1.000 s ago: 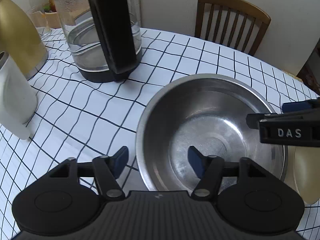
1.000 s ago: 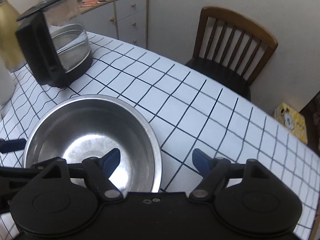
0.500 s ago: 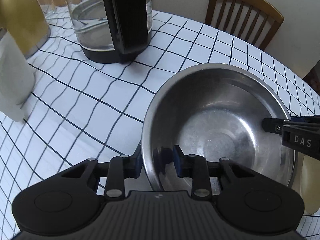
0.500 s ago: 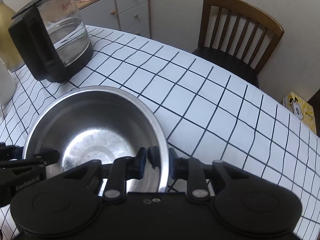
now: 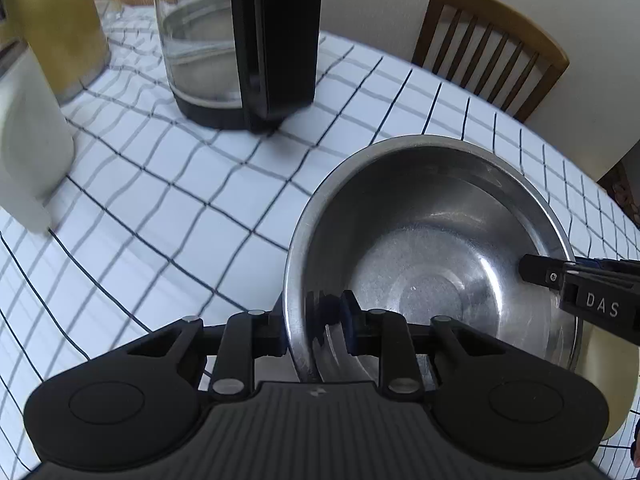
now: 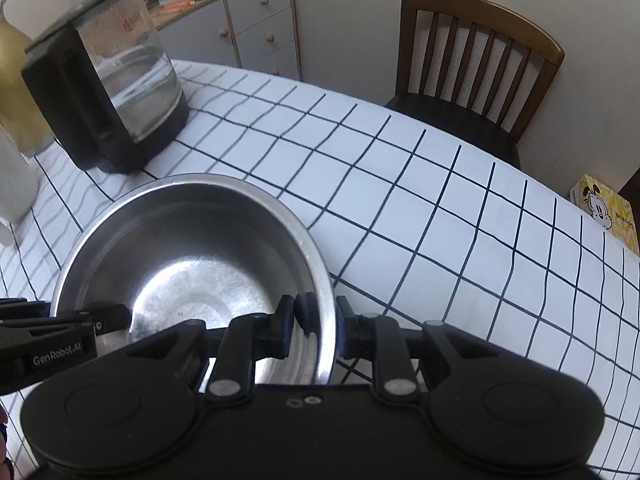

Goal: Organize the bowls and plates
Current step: 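Close both grippers on the steel bowl rim and lift it, then carry the steel bowl with both grippers and lower it beside the plate stack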

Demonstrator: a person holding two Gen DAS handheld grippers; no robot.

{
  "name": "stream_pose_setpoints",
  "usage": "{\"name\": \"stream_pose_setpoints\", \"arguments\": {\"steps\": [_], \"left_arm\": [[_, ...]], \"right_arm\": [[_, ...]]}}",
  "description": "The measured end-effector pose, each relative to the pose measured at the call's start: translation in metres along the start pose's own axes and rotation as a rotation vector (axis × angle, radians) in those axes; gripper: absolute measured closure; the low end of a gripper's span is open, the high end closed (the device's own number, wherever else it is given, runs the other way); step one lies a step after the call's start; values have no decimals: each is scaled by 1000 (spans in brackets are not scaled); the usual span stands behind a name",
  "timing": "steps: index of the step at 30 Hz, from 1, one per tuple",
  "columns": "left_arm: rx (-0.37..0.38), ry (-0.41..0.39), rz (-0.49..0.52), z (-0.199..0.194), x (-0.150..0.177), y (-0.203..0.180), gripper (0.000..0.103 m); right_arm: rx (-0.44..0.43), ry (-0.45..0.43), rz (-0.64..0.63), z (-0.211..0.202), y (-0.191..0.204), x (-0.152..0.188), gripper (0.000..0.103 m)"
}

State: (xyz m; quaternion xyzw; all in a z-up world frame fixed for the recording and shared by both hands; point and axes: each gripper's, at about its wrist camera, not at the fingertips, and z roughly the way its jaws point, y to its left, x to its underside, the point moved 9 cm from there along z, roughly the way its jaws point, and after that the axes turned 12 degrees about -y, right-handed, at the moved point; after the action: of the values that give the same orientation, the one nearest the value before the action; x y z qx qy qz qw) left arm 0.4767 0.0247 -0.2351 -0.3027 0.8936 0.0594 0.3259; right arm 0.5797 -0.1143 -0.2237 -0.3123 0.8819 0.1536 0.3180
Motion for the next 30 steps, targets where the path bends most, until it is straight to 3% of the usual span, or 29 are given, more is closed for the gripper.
{"name": "stream_pose_setpoints", "arguments": {"steps": [6, 15, 21, 30], "left_arm": [[15, -37, 18, -27, -19, -2, 79], [83, -69, 75, -91, -28, -14, 79], [152, -73, 141, -139, -12, -25, 79], [244, -54, 241, -198, 39, -36, 79]], "right_arm": [[-6, -42, 18, -22, 1, -17, 82], [8, -108, 73, -95, 0, -25, 84], [45, -130, 133, -158, -3, -7, 85], [147, -134, 217, -236, -1, 49, 85]]}}
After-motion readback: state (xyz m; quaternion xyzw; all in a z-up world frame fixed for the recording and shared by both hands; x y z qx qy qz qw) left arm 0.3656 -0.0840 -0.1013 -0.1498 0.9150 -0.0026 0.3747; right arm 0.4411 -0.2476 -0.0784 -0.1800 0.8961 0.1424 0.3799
